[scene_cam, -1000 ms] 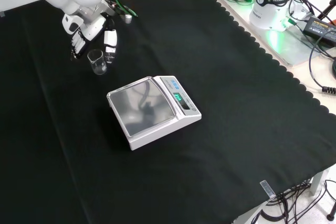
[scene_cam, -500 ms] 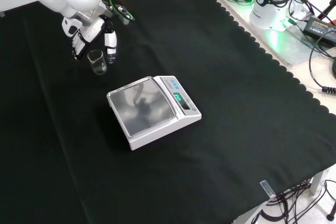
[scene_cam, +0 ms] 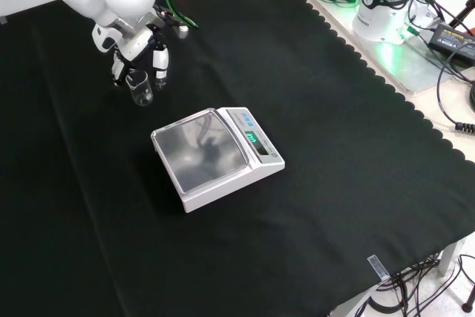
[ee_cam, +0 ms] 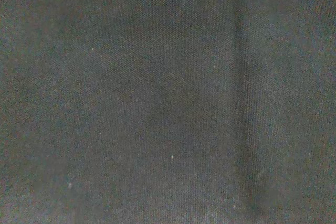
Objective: Pick up the beaker.
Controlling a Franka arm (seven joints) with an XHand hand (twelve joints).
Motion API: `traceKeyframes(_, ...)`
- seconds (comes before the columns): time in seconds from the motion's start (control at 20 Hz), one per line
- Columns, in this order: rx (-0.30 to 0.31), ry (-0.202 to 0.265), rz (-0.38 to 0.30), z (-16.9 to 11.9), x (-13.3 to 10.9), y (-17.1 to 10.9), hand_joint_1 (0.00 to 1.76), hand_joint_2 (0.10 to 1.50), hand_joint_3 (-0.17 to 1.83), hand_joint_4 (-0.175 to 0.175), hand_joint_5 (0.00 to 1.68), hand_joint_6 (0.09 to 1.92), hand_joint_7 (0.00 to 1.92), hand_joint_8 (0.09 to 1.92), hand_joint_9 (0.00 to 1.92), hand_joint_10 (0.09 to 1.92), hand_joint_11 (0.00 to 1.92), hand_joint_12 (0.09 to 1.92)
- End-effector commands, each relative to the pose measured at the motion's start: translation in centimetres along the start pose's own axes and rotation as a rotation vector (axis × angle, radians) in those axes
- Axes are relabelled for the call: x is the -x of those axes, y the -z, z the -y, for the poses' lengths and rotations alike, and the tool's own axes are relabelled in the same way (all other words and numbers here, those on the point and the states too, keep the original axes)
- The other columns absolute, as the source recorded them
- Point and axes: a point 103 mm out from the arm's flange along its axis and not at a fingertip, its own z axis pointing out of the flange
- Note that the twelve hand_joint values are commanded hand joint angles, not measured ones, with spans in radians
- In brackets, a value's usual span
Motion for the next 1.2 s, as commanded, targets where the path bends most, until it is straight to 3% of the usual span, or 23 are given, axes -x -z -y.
traceKeyframes(0.05,0.126,-0.044,0.046,-0.3,-1.0,0.6,0.74,0.88,0.24,-0.161,0.58,0.09,0.69,0.68,1.00,0.53,0.87,1.10)
traceKeyframes(0.3,0.181,-0.061,0.049,-0.4,-1.8,0.7,0.80,0.83,0.36,-0.175,0.71,0.10,0.87,0.66,1.23,0.39,1.10,0.93)
traceKeyframes(0.55,0.162,-0.057,0.055,-0.4,-2.3,1.3,0.84,0.81,0.41,-0.175,0.83,0.24,0.98,0.63,1.37,0.30,1.24,0.83)
traceKeyframes(0.8,0.157,-0.054,0.049,-0.4,-2.4,1.7,0.86,0.81,0.43,-0.175,0.84,0.43,1.05,0.62,1.46,0.22,1.31,0.78)
traceKeyframes(1.2,0.129,-0.052,0.089,0.3,-3.4,4.3,0.90,0.82,0.44,-0.175,0.90,0.52,1.12,0.61,1.53,0.20,1.37,0.74)
